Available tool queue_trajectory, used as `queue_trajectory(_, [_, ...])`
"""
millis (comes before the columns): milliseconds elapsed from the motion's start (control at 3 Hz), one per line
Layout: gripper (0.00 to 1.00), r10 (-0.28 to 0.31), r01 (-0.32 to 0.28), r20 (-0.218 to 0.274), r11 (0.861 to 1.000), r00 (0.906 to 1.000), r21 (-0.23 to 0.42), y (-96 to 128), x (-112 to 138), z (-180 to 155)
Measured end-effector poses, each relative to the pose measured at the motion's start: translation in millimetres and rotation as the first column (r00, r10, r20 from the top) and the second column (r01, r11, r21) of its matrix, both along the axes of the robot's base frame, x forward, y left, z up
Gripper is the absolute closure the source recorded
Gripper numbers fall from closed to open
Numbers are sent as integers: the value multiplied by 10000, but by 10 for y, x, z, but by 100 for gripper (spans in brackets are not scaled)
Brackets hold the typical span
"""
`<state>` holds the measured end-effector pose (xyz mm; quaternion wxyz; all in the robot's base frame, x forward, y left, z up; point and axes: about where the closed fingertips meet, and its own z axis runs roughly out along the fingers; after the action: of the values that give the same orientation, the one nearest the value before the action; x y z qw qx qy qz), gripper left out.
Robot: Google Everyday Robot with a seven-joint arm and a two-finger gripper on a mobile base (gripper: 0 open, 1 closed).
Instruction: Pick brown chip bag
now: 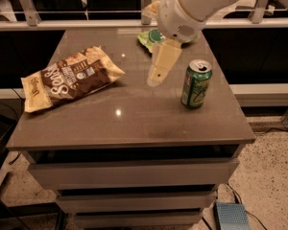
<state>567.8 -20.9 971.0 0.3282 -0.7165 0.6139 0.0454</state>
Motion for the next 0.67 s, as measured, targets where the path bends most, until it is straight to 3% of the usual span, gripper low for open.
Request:
queue_trajectory(333, [0, 577, -582, 247, 9981, 9980, 189, 402, 471, -259])
queue_trajectory(667, [0, 1035, -1036, 192, 9946, 9944, 80, 743, 880, -638])
